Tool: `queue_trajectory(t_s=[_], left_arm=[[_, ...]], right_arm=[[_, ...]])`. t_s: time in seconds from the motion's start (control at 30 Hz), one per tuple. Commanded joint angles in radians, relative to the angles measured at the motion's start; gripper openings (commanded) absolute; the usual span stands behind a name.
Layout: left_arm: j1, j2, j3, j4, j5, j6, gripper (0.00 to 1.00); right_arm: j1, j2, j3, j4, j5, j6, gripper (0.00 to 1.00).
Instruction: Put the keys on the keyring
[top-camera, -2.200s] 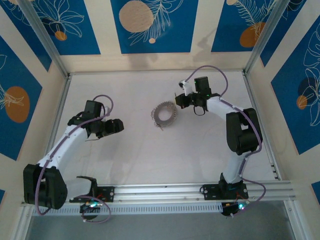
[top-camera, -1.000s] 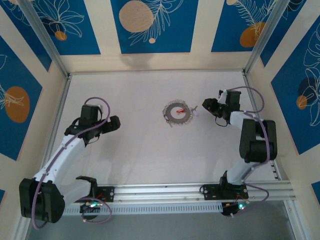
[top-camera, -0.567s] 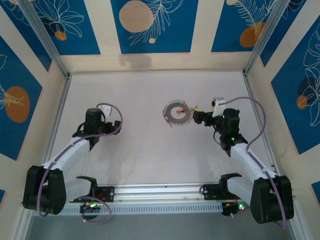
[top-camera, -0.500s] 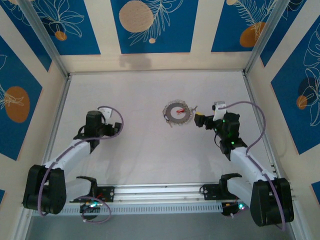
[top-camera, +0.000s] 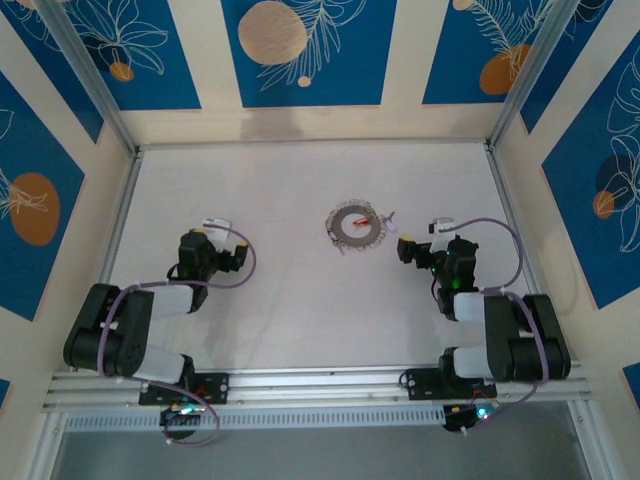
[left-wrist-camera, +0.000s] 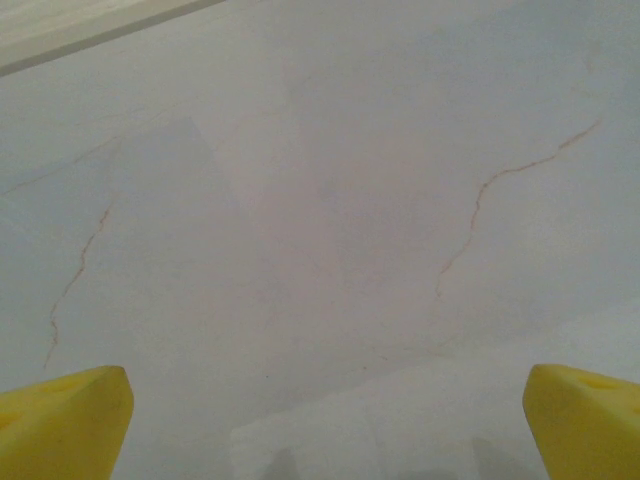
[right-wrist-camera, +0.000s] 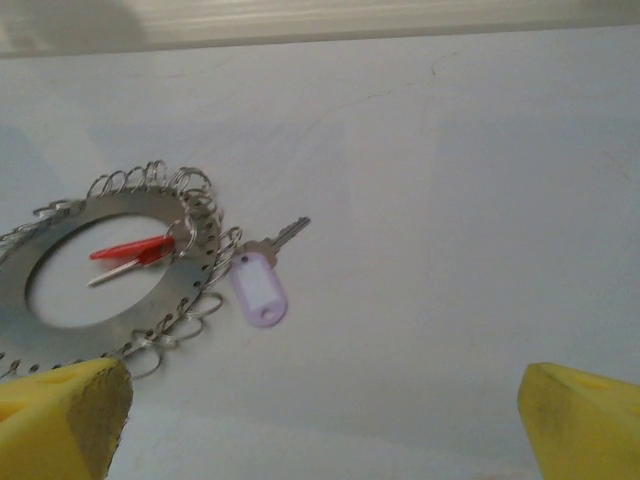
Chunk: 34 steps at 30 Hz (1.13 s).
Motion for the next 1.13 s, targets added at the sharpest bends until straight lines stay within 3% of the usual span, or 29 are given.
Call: queue_trajectory(t_s=[0.0,0.03,0.1,0.2,0.43,0.67,0.83,1.1], left_arm=[[0.043,0.017,-0.011,0.147,0.018,-0.045,1.00],[0.055,0.039,-0.026,0.201,0.040,-0.051,1.00],[0.059,0.108,-0.037,0.297,0.056,-0.046,1.00],[0.063,0.099,-0.015,0.236,0.034,-0.057,1.00],[0.078,0.101,0.028,0.152,-0.001,-0.096,1.00],[0.080,0.101,0.029,0.153,0.004,-0.096,1.00],[0.081,0.102,0.029,0.151,0.006,-0.097,1.00],[0.084,0.102,0.032,0.148,0.012,-0.099,1.00]], right_arm=[[-0.005,0.145,0.021,0.264,-0.021,0.035,0.99],[0.001,0.161,0.021,0.286,0.006,0.040,0.99],[0.002,0.109,0.045,0.150,0.044,0.044,0.99],[0.002,0.123,0.073,0.113,0.136,0.084,0.99],[0.031,0.133,0.147,-0.004,0.166,0.055,0.99],[0.032,0.126,0.087,0.102,0.223,0.078,0.99],[0.045,0.139,0.151,-0.005,0.222,0.061,0.99],[0.048,0.134,0.130,0.035,0.233,0.061,0.99]])
